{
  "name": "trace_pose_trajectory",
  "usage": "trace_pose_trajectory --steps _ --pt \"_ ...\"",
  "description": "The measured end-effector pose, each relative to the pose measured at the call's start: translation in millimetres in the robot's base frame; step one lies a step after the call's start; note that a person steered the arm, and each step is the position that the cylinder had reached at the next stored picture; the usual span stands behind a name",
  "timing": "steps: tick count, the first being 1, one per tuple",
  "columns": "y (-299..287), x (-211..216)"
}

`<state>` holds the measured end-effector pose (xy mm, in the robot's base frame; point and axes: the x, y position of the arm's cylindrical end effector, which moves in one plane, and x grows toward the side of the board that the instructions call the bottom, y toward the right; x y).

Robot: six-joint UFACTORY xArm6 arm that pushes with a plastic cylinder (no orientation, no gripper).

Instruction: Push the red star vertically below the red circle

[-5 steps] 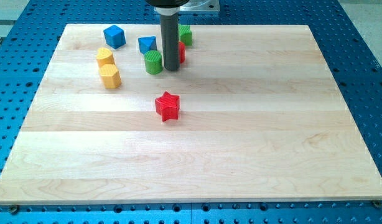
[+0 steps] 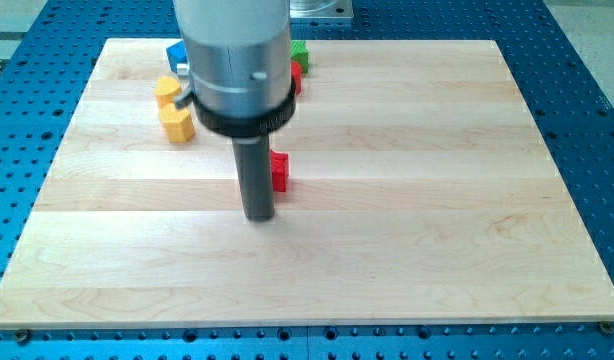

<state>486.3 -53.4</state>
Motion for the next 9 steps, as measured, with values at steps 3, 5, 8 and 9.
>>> trace_pose_trajectory --steps 3,5,8,9 --pt "56 -64" --pt "125 -98" --pt "56 -96" --pt "87 -78"
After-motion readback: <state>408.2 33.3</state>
